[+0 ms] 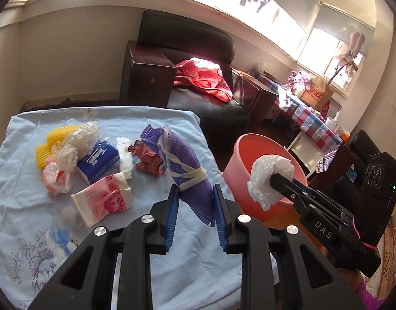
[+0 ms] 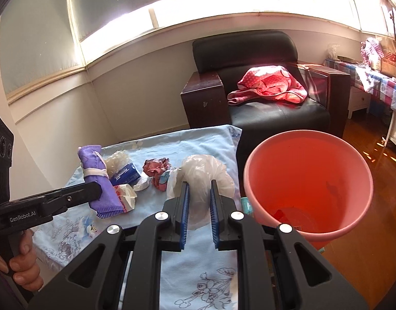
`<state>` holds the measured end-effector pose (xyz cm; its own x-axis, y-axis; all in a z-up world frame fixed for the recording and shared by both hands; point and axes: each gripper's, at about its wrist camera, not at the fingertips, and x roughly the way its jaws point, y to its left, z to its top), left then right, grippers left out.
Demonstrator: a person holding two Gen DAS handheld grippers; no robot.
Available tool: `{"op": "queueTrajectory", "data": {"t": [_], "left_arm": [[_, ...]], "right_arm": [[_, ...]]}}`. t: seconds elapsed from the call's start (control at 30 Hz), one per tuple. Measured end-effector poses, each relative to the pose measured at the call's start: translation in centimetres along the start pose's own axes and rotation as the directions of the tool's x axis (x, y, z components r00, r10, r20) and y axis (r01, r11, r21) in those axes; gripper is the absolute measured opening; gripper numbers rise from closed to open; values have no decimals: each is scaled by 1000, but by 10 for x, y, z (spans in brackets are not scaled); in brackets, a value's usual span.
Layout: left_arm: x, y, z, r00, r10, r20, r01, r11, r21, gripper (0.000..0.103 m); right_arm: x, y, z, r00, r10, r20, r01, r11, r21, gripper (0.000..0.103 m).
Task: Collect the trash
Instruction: 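Carry the purple cloth and white bag over the bucket and release both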
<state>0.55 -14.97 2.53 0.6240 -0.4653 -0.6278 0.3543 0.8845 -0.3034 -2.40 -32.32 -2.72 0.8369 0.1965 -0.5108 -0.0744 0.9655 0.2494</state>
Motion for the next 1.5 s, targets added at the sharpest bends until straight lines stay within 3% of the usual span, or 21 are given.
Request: {"op": "queueTrajectory", "data": {"t": [0.37, 0.7, 0.83, 1.0, 1.4, 1.5], "left_arm": [[66, -83, 18, 992, -119, -47, 125, 979, 158, 26], [127, -119, 18, 978, -163, -127, 185, 964, 191, 26], [139, -123, 20, 976, -166, -138, 191, 963, 190, 34], [142, -125, 21, 978, -166, -128, 189, 962, 197, 41], [111, -104, 22, 983, -166, -82, 178, 968, 178, 41], [97, -93, 20, 986, -155, -66, 164, 973, 165, 45]], "right_arm": [[-9, -72, 4, 986, -163, 22, 159, 980, 120, 15], [5, -107, -4, 972, -234, -37, 237, 957, 169, 16], [13, -115, -6, 969, -236, -76, 246, 949, 197, 22], [19, -126, -11, 969, -225, -100, 243, 937, 250, 32], [11, -119, -6, 965, -249, -80, 261, 938, 226, 34], [7, -112, -5, 968, -241, -68, 250, 944, 216, 34]]}}
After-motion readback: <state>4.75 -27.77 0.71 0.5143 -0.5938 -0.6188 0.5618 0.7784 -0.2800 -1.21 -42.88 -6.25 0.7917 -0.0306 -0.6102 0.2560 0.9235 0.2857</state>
